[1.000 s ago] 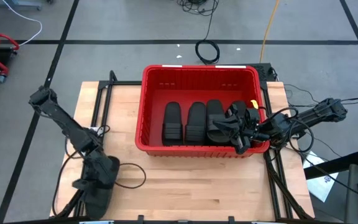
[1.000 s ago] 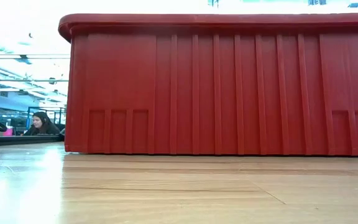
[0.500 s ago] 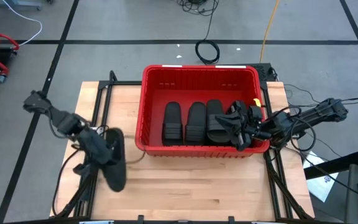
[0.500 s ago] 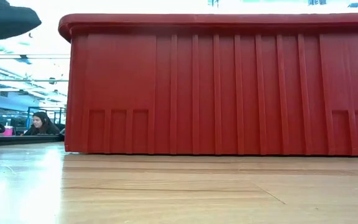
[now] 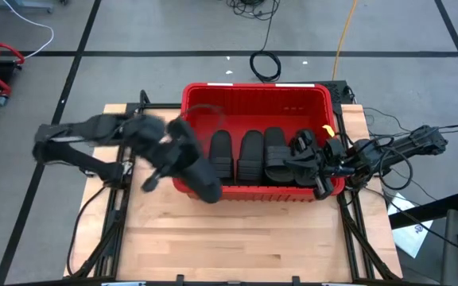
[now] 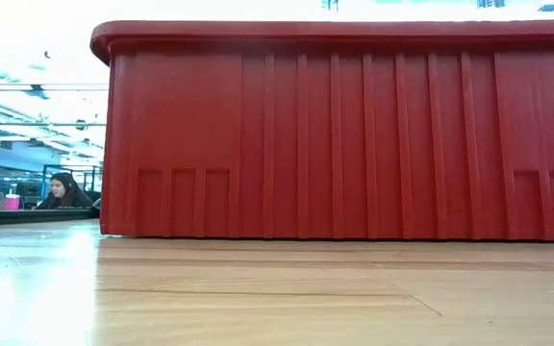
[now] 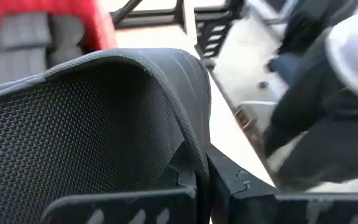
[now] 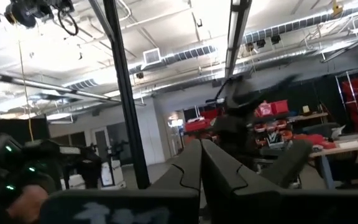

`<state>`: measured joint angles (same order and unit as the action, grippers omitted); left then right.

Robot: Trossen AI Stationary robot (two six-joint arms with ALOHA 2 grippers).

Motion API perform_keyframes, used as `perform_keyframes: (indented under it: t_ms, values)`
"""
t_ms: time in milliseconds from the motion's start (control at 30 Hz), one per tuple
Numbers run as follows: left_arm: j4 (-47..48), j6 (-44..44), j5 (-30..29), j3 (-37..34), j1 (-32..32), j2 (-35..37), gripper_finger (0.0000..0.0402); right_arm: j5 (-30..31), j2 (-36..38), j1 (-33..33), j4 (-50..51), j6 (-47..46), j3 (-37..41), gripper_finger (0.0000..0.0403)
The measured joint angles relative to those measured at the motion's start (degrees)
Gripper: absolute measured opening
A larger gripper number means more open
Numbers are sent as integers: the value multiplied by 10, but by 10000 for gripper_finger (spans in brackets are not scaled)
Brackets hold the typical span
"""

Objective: Pick and place slides into bin
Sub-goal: Put the black slide into the red bin

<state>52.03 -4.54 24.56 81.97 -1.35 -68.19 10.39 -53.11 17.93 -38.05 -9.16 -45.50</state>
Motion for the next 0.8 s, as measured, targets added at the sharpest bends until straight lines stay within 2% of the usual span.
perform_keyframes:
  t_ms: [133, 233, 300, 367, 433, 500, 533, 633, 800]
  values:
    - [9, -53, 155, 102, 90, -117, 2, 0, -1, 0, 7, 14, 0, 0]
    - [63, -110, 227, 185, 144, -208, 2, 0, 0, 0, 6, 15, 0, 0]
    - [140, -165, 249, 250, 174, -270, 2, 0, 0, 0, 6, 12, 0, 0]
    - [261, -242, 232, 313, 198, -330, 2, 0, 0, 0, 6, -1, 0, 0]
    - [371, -319, 172, 369, 217, -384, 1, 0, 0, 1, 6, -12, 0, 0]
    - [377, -340, 119, 383, 231, -422, 1, 0, 0, 2, 6, -16, 0, 0]
    - [366, -345, 115, 381, 243, -427, 1, 0, 0, 2, 6, -16, 0, 0]
    - [360, -365, 142, 384, 262, -436, 1, 7, 0, 2, 6, -16, 0, 0]
    - [377, -390, 133, 357, 275, -455, 1, 56, -2, 2, 12, -7, 0, 0]
